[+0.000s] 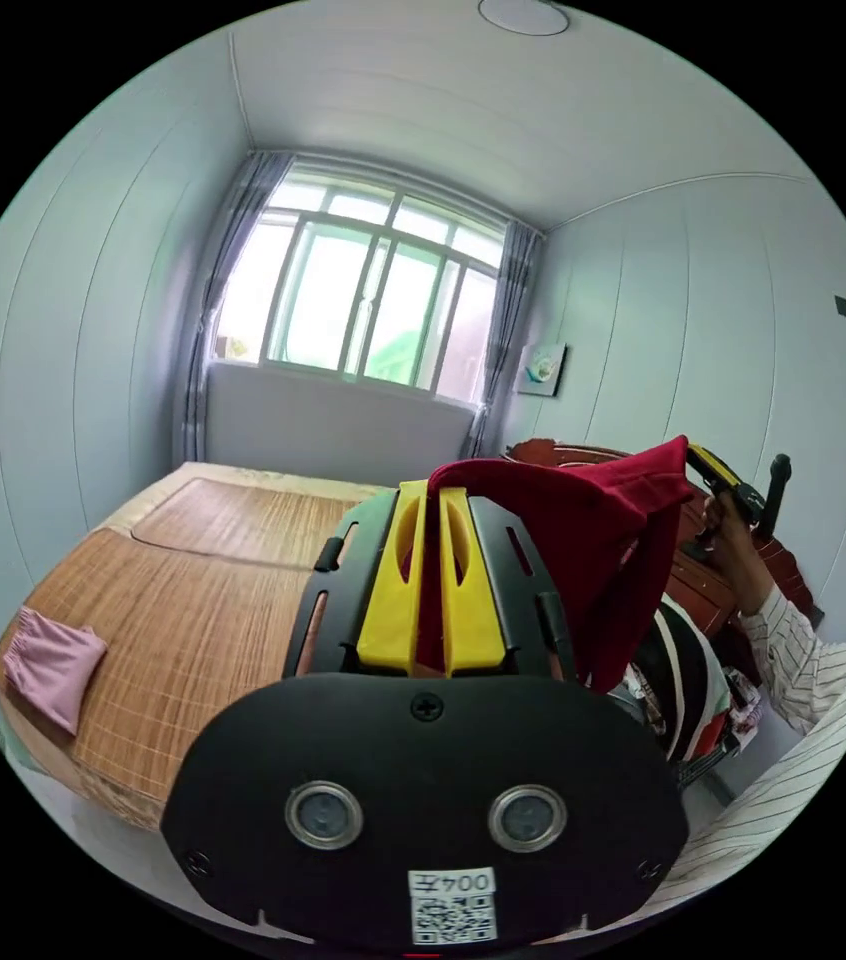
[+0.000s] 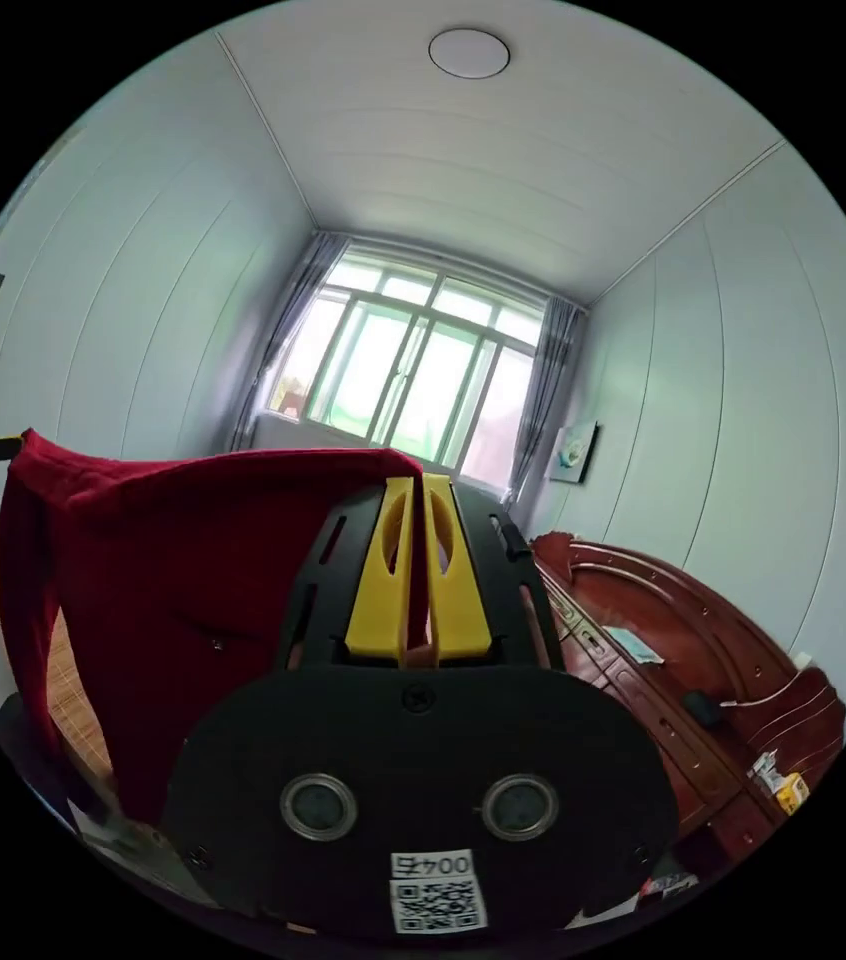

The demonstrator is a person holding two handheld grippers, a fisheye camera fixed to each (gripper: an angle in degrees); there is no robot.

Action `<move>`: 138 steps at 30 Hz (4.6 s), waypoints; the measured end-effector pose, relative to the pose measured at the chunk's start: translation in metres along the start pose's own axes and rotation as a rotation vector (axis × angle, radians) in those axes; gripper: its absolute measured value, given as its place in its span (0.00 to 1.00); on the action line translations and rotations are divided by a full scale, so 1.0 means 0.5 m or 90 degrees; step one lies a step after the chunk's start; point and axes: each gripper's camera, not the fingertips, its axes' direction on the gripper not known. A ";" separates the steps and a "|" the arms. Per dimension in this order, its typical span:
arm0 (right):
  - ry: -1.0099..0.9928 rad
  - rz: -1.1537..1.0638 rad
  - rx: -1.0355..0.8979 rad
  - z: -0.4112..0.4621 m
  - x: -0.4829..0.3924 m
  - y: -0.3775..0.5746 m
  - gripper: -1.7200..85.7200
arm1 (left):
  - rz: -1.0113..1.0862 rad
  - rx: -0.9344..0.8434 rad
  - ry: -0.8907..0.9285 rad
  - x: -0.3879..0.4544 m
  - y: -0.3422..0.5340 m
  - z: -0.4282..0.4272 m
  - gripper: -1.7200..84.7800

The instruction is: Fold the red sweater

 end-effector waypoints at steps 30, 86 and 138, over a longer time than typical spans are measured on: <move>-0.054 -0.152 -0.301 0.486 -0.231 0.244 0.01 | 0.087 -0.312 -0.134 -0.260 -0.077 0.685 0.03; -0.252 0.172 -0.841 0.729 -0.632 0.902 0.13 | -0.033 -0.726 -0.065 -0.216 0.743 0.839 0.19; -0.247 0.196 -0.856 0.761 -0.776 0.912 0.07 | 0.024 -0.715 -0.036 -0.158 0.885 0.662 0.14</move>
